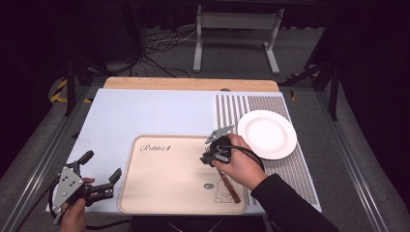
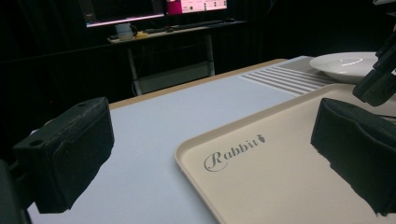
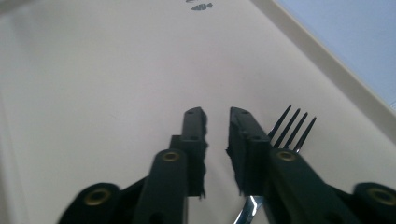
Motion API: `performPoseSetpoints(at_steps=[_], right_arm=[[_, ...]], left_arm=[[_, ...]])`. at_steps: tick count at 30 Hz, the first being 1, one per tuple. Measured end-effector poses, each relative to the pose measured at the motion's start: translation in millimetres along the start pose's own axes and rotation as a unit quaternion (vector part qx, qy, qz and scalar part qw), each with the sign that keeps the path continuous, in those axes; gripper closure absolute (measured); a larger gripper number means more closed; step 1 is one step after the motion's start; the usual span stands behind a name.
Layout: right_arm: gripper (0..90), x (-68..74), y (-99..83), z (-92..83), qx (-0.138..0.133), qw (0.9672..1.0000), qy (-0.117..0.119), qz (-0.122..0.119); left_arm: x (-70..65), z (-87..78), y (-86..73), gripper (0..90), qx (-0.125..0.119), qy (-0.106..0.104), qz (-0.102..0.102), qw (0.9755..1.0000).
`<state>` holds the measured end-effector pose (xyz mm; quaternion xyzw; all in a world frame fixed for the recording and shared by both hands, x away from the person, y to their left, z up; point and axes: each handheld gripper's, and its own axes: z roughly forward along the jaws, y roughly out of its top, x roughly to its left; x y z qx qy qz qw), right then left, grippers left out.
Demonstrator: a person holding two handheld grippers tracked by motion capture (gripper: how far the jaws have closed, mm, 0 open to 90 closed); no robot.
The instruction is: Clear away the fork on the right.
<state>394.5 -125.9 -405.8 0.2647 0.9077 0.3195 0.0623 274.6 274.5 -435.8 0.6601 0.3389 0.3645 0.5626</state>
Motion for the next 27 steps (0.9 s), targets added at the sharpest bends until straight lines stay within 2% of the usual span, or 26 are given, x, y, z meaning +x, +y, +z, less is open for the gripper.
performPoseSetpoints(at_steps=[2, 6, 11, 18, 27], right_arm=[[90.0, -1.2, -0.7, 1.4, 0.000, 1.0000, 0.008, -0.005], [90.0, -4.0, -3.0, 5.6, 0.004, 0.9996, 0.022, -0.019], [90.0, -4.7, -5.4, 10.7, 0.008, 0.9996, 0.025, -0.012], [90.0, -7.8, -9.8, 18.7, 0.014, 0.9997, 0.013, -0.016], [90.0, -13.3, -15.4, 25.6, 0.026, 0.9996, -0.001, -0.007]], left_arm=[[0.0, 0.0, 0.0, 0.0, 0.000, 0.000, 0.000, 1.0000], [0.0, 0.0, 0.1, 0.0, 0.000, 0.000, 0.000, 1.0000], [-0.2, 0.2, 0.0, 0.0, 0.000, 0.000, 0.001, 1.0000], [-0.1, 0.3, -0.1, 0.0, 0.000, -0.001, 0.000, 1.0000], [-0.2, 0.6, -0.3, 0.0, 0.001, -0.001, 0.000, 1.0000]])
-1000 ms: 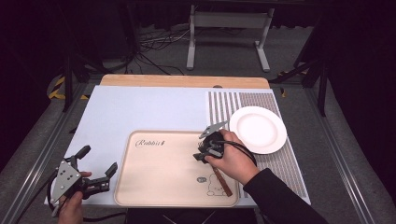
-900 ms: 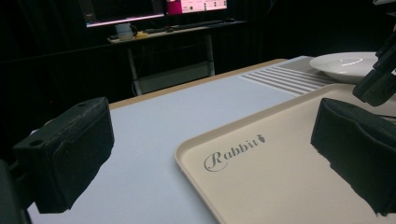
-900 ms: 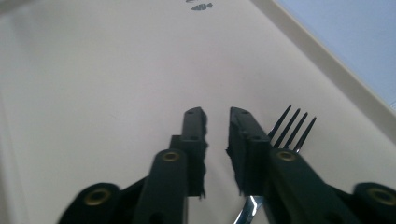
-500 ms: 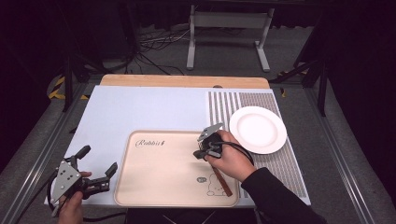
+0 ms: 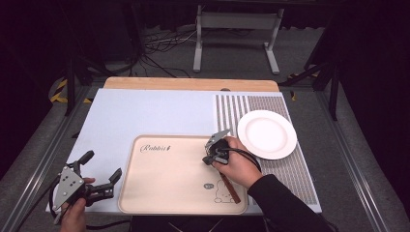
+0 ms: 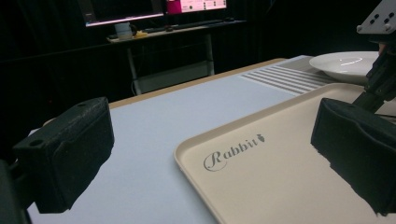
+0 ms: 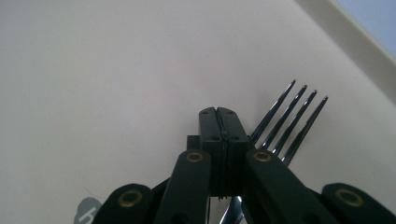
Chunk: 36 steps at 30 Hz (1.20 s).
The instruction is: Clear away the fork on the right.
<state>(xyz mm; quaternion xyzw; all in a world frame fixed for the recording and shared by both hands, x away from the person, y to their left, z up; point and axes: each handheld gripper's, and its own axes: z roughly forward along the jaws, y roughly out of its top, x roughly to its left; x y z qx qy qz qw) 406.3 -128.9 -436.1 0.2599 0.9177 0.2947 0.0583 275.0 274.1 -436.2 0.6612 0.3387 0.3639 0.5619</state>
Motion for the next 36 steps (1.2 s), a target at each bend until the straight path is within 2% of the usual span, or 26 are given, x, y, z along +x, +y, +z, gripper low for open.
performPoseSetpoints(at_steps=[11, 29, 36], right_arm=[[90.0, -2.5, -0.4, -0.1, 0.006, 0.9999, -0.016, 0.002], [90.0, -21.8, -11.4, -12.6, 0.018, 0.9974, -0.054, 0.044], [90.0, -27.7, -15.7, -17.8, 0.027, 0.9959, -0.069, 0.052]], left_arm=[[0.0, 0.1, -0.1, 0.0, 0.000, 0.000, 0.000, 1.0000], [0.1, 0.2, -0.1, 0.0, 0.001, 0.000, 0.002, 1.0000], [0.1, 0.1, 0.0, 0.0, 0.002, 0.000, 0.003, 1.0000]])
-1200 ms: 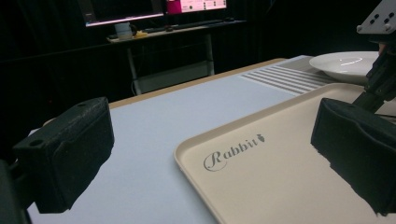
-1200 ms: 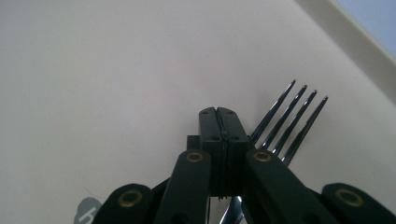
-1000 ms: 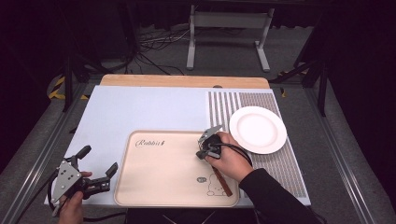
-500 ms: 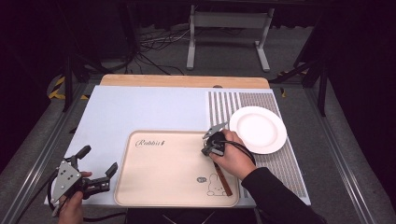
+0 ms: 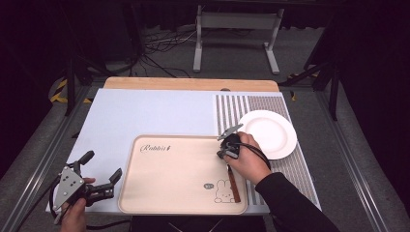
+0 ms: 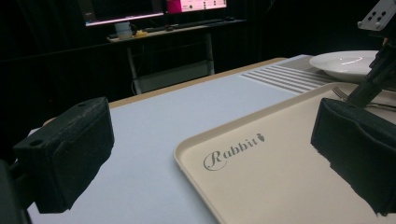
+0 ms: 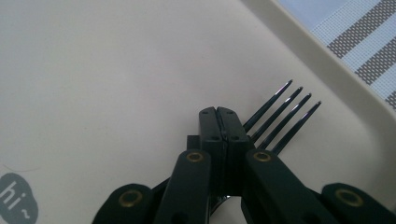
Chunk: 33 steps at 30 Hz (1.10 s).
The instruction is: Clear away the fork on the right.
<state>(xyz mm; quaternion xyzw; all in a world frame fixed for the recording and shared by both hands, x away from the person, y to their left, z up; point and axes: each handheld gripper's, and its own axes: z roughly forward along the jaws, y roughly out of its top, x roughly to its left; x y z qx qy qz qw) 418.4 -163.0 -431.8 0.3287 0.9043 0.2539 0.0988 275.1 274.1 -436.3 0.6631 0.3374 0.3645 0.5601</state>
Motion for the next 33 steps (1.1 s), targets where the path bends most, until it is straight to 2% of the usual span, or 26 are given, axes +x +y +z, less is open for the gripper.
performPoseSetpoints(at_steps=[19, 30, 32, 33], right_arm=[[90.0, -11.0, -7.8, -9.0, 0.026, 0.9989, -0.036, 0.018], [90.0, -12.2, -8.5, -10.3, 0.032, 0.9981, -0.044, 0.030], [90.0, -12.2, -8.8, -10.8, 0.026, 0.9985, -0.038, 0.031], [86.8, -12.1, -9.0, -11.8, 0.021, 0.9986, -0.036, 0.031]], left_arm=[[0.0, 0.0, -0.2, 0.0, 0.000, 0.002, -0.003, 1.0000], [-0.1, 0.9, -0.3, 0.0, 0.000, 0.002, -0.002, 1.0000], [-0.1, 0.8, -0.2, 0.0, 0.001, 0.001, -0.001, 1.0000], [-0.1, 0.8, -0.2, 0.0, 0.000, 0.001, -0.002, 1.0000]])
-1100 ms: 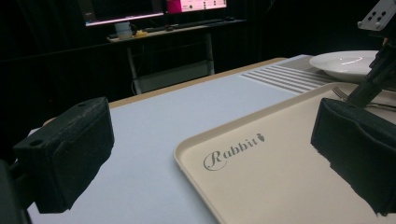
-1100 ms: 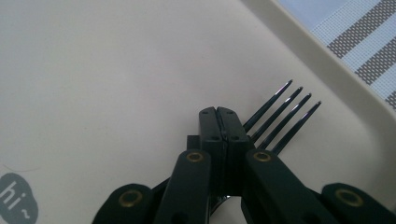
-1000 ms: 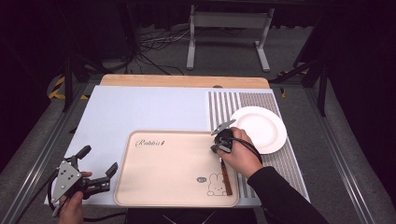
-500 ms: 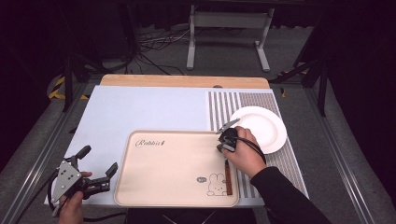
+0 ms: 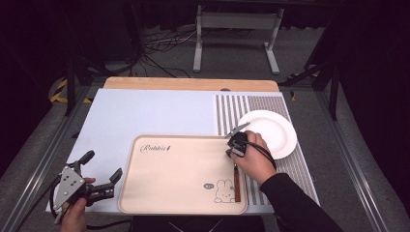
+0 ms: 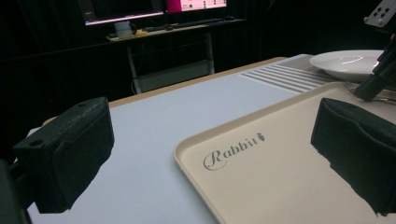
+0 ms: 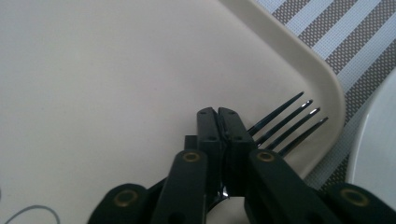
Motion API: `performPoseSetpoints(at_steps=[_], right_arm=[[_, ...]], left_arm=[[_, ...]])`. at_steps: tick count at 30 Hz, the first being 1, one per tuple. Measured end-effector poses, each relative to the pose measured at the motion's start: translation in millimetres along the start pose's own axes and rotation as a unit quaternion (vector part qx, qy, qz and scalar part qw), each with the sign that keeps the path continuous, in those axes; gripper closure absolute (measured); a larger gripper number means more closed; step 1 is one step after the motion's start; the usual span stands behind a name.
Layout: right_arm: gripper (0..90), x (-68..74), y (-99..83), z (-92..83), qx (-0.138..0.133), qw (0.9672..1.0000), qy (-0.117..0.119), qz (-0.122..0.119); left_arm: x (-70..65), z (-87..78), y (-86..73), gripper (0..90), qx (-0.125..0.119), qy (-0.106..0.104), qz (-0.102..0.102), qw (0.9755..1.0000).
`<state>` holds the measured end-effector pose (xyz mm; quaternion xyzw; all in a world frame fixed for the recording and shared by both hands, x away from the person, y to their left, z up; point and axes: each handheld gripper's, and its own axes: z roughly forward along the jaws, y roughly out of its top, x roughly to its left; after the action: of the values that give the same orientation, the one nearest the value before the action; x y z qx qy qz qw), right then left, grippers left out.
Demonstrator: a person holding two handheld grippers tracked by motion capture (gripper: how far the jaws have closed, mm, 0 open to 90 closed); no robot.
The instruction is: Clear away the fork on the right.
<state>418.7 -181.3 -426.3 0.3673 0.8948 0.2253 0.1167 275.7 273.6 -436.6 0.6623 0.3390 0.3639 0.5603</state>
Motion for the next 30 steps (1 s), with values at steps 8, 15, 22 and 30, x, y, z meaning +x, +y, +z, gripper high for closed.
performPoseSetpoints(at_steps=[8, 15, 22, 30], right_arm=[[33.1, 6.4, 8.4, -24.1, -0.111, 0.9935, 0.021, -0.010], [22.7, 12.3, 5.8, -51.8, -0.167, 0.9846, 0.042, -0.027], [17.2, 6.1, -13.3, -76.6, -0.230, 0.9709, 0.048, -0.044], [15.0, -3.4, -41.3, -102.3, -0.296, 0.9528, 0.050, -0.046]], left_arm=[[0.0, -0.2, 0.0, 0.0, 0.001, 0.000, 0.001, 1.0000], [-0.3, -0.5, 0.5, 0.0, -0.003, 0.000, -0.001, 1.0000], [0.3, -0.6, 0.1, 0.0, -0.002, 0.001, -0.003, 1.0000], [-0.7, 0.0, 0.3, 0.0, 0.001, 0.001, 0.000, 1.0000]])
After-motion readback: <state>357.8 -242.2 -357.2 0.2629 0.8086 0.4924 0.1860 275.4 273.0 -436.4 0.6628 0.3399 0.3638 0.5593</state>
